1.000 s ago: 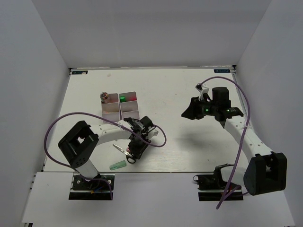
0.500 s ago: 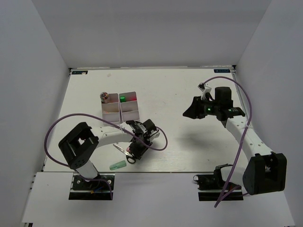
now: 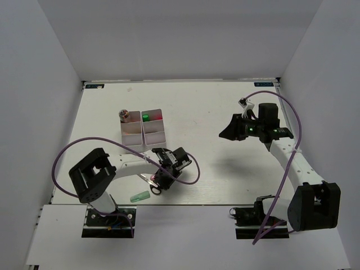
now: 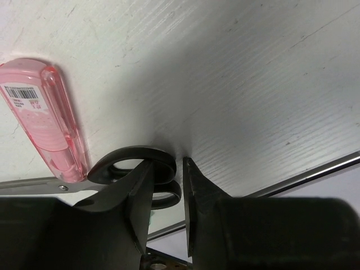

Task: Sort the stationery into containers
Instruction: Grab a piece of stationery with the left arm

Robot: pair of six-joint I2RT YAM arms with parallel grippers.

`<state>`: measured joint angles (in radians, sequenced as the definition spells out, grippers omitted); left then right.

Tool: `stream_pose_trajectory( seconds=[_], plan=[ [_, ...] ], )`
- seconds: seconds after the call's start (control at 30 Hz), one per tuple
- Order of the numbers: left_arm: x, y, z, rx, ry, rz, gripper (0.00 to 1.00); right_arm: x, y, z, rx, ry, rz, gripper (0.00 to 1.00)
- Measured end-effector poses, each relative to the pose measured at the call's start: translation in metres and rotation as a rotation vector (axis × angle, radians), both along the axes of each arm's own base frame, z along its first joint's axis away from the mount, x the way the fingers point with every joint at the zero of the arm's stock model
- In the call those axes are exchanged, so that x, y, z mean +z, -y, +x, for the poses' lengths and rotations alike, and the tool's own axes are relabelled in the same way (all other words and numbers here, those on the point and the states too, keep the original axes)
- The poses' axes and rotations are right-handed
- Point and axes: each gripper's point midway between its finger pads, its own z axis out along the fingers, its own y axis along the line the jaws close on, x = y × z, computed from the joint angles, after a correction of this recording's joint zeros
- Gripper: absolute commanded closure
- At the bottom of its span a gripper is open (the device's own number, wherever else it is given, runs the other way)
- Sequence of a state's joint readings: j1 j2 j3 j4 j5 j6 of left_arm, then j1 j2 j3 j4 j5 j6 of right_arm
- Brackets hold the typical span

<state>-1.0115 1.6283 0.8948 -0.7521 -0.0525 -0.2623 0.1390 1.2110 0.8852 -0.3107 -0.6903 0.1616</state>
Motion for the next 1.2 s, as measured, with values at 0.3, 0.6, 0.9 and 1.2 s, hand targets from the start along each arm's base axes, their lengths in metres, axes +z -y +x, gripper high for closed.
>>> stream_pose_trajectory(
  seconds=[0.3,0.6,0.9,1.2],
  plan=[
    [0.0,0.002,-0.001,0.002,0.041,0.023,0.97,0.002,0.003,0.001,-0.014,-0.014,0.021,0.6],
    [0.004,-0.002,0.012,0.006,0.105,0.072,0.99,0.003,0.006,0.002,-0.022,-0.018,0.03,0.6],
    [0.024,-0.008,0.011,0.063,0.102,0.086,0.99,0.004,0.009,0.003,-0.028,-0.02,0.037,0.6],
    [0.108,0.009,0.016,0.182,0.179,-0.196,0.99,0.006,0.007,0.002,-0.026,-0.029,0.05,0.6]
  ],
)
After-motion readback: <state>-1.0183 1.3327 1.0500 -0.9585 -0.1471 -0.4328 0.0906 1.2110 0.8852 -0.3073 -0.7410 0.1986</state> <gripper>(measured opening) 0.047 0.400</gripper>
